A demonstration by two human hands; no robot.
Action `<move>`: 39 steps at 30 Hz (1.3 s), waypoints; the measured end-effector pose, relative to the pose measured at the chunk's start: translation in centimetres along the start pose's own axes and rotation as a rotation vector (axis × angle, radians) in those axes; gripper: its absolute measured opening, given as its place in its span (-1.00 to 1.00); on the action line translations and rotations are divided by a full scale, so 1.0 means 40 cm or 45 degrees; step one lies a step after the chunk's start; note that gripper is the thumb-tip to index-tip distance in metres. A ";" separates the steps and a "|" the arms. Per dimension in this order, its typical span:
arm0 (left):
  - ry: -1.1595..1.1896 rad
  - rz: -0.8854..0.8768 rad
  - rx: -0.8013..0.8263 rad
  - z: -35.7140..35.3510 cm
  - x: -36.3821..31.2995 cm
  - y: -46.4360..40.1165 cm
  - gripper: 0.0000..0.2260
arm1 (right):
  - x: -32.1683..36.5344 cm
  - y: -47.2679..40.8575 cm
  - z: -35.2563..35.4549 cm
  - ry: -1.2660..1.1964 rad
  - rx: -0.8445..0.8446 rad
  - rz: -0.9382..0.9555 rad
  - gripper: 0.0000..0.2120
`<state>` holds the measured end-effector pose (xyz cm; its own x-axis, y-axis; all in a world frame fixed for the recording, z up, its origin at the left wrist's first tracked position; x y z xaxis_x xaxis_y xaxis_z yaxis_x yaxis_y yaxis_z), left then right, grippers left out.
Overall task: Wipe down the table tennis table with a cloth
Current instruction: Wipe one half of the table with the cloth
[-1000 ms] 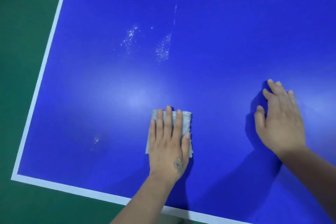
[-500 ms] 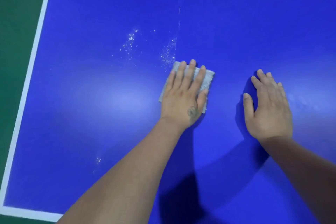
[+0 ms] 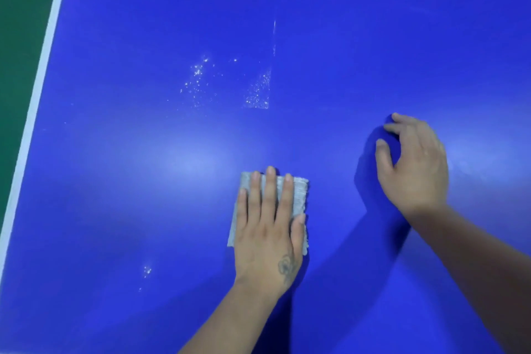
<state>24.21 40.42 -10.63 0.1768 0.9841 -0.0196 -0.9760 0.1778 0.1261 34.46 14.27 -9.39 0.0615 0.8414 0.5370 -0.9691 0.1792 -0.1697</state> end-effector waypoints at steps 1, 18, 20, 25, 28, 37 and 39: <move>0.010 -0.056 -0.003 0.004 -0.020 -0.015 -0.44 | 0.002 -0.027 -0.001 -0.001 -0.022 0.006 -0.66; 0.072 0.030 -0.219 0.050 0.038 -0.454 -0.45 | -0.042 -0.094 -0.039 0.084 0.016 -0.081 -0.50; 0.025 0.073 -0.184 0.049 0.079 -0.384 -0.45 | -0.042 -0.096 -0.040 0.072 0.022 -0.077 -0.49; 0.003 -0.035 -0.037 0.029 0.040 -0.200 -0.44 | -0.041 -0.099 -0.038 0.086 0.016 -0.059 -0.49; 0.041 -0.226 -0.020 0.024 -0.038 -0.184 -0.42 | -0.038 -0.098 -0.036 0.078 0.002 -0.055 -0.50; 0.045 -0.407 -0.246 0.068 -0.090 -0.527 -0.45 | -0.042 -0.095 -0.039 0.110 -0.032 -0.028 -0.52; 0.017 -0.357 -0.286 0.073 -0.054 -0.618 -0.46 | -0.042 -0.096 -0.040 0.104 -0.038 -0.022 -0.52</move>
<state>48.31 33.88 -10.81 0.4416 0.8965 -0.0359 -0.8936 0.4359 -0.1069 38.45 12.99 -10.94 0.0987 0.8765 0.4712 -0.9603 0.2081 -0.1860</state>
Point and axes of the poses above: each hand's wrist, its own y-axis away from the middle knuckle, its own z-axis out of the back of the hand, x = y × z, the point moved 7 cm from there along -y, towards the middle knuckle, and after that the axes turned 9 degrees about -y, right-handed, at the moved point
